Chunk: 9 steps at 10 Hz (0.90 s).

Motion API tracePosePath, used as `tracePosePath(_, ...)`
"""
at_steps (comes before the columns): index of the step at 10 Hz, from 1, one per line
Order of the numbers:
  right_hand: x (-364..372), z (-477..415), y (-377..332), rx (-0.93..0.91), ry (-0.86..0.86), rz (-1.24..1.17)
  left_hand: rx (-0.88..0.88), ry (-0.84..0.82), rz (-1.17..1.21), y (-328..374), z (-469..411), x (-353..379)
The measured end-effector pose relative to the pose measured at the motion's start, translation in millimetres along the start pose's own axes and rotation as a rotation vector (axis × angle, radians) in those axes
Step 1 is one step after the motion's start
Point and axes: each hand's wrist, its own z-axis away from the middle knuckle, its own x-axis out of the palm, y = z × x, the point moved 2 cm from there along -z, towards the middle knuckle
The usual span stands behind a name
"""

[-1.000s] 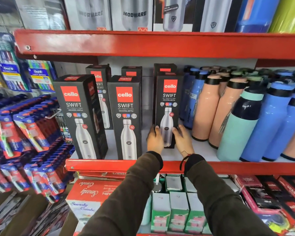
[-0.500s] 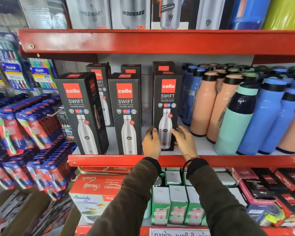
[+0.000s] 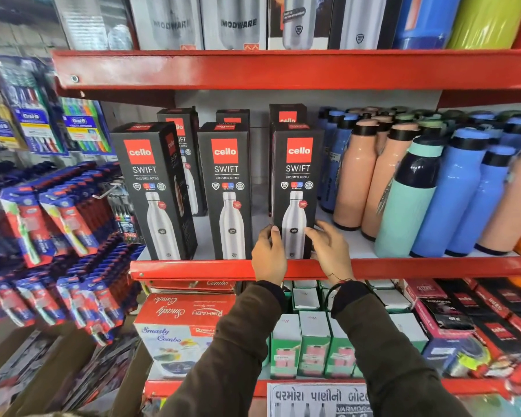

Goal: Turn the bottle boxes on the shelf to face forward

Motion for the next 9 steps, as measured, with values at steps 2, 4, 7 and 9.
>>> tracePosePath(2, -0.4, 4.9, -8.1, -0.006, -0.032, 0.038, 0.031, -0.031, -0.044, 4.9, 1.2, -3.3)
tracePosePath(4, 2.6, 7.5, -11.5, -0.005, -0.042, 0.086, 0.025, -0.041, -0.044, 3.2, -0.2, -4.2)
tracePosePath(7, 7.3, 9.5, -10.7, 0.007, -0.047, 0.091, 0.027, -0.035, -0.034, 6.7, 0.4, -10.0)
tracePosePath(9, 1.2, 8.8, -0.1, -0.004, -0.037, 0.079, 0.04, -0.034, 0.017, 2.0, 1.3, -8.4)
